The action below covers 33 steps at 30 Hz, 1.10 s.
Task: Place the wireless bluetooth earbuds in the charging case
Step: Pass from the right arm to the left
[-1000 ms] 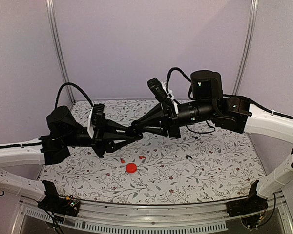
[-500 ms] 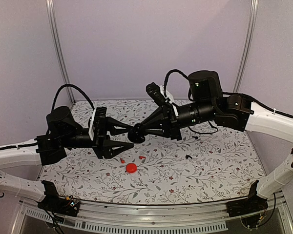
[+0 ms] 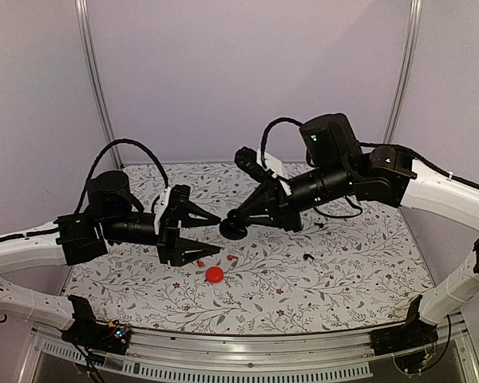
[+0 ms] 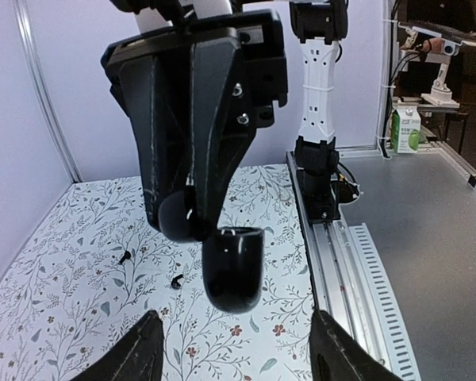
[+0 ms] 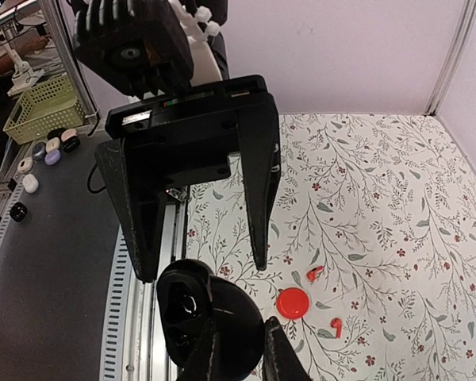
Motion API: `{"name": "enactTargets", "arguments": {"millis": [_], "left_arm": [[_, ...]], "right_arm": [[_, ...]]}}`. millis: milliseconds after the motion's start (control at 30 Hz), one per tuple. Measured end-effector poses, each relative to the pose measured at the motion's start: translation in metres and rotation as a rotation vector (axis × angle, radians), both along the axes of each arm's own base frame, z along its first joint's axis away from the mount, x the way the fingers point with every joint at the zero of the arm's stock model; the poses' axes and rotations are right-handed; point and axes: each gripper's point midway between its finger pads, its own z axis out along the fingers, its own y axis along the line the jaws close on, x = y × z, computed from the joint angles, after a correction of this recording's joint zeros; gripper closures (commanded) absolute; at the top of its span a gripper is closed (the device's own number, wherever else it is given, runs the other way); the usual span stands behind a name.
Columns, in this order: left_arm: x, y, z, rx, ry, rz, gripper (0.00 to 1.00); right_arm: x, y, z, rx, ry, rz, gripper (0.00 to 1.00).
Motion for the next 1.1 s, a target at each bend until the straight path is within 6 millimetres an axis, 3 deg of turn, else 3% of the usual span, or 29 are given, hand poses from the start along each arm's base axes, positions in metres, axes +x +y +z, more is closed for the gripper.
{"name": "enactTargets", "arguments": {"millis": [267, 567, 1100], "left_arm": [[0.004, -0.006, -0.006, 0.044, -0.012, -0.007, 0.49], [0.004, -0.018, -0.022, 0.090, 0.015, -0.036, 0.61], [-0.006, -0.029, -0.032, 0.116, 0.024, -0.087, 0.69]], "right_arm": [[0.002, -0.003, -0.027, -0.097, 0.019, -0.011, 1.00], [-0.001, -0.002, -0.030, -0.111, 0.015, -0.004, 1.00], [-0.004, 0.000, -0.037, -0.138, 0.023, 0.005, 1.00]]}}
